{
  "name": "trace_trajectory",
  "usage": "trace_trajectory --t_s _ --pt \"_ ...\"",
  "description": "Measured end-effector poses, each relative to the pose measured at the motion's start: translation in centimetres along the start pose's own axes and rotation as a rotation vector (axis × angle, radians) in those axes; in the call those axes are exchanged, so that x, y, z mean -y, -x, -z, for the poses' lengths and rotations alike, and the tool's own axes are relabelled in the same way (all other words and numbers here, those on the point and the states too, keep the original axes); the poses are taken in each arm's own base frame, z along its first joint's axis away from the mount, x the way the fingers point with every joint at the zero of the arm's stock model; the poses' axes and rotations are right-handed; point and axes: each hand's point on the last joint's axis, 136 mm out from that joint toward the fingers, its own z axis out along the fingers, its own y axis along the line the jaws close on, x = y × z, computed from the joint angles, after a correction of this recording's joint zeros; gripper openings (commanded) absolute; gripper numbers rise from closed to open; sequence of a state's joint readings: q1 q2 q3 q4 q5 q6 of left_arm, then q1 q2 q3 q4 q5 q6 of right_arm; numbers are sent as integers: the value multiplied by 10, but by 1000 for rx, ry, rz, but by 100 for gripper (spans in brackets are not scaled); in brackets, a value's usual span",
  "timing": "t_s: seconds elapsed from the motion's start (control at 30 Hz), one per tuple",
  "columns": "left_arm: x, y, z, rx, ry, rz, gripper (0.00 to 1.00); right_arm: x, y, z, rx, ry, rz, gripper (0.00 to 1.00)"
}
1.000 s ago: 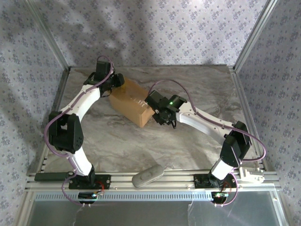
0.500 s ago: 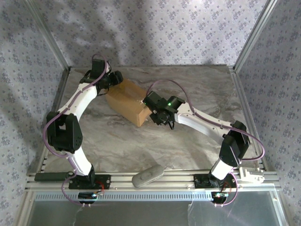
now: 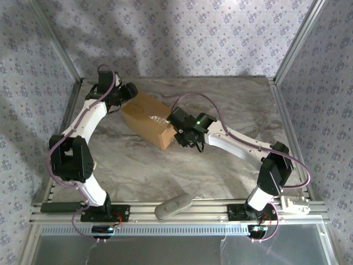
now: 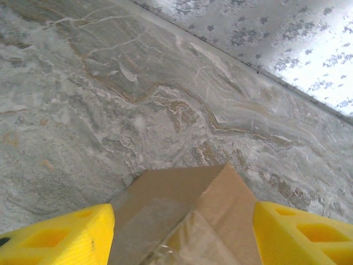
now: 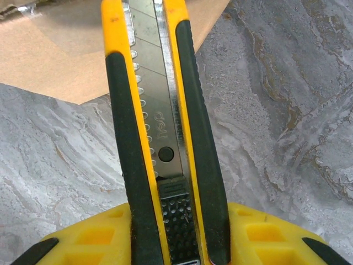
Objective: Unpack the express box
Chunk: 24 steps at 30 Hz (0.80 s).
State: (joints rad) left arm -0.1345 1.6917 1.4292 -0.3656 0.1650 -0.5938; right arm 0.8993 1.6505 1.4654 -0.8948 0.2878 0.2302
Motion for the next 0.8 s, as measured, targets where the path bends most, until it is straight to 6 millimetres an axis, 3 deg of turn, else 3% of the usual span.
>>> trace_trajectory --t_s 0.1,0.2,0.47,0.57,0.7,0.8 --pt "-14 -6 6 -3 24 28 60 -1 -1 0 -5 6 -17 0" --pt "-23 -16 24 7 44 46 56 -2 -2 0 -9 10 -33 0" --pt "-36 -50 114 82 53 79 47 -4 -4 4 -22 14 -74 0" --pt "-40 -68 138 79 47 109 45 -3 -2 12 -37 20 -105 0" --pt "-33 -97 152 40 14 125 45 -4 -2 19 -49 25 -139 0" --pt "-27 -129 152 -11 -16 105 45 -5 -7 16 -61 14 -151 0"
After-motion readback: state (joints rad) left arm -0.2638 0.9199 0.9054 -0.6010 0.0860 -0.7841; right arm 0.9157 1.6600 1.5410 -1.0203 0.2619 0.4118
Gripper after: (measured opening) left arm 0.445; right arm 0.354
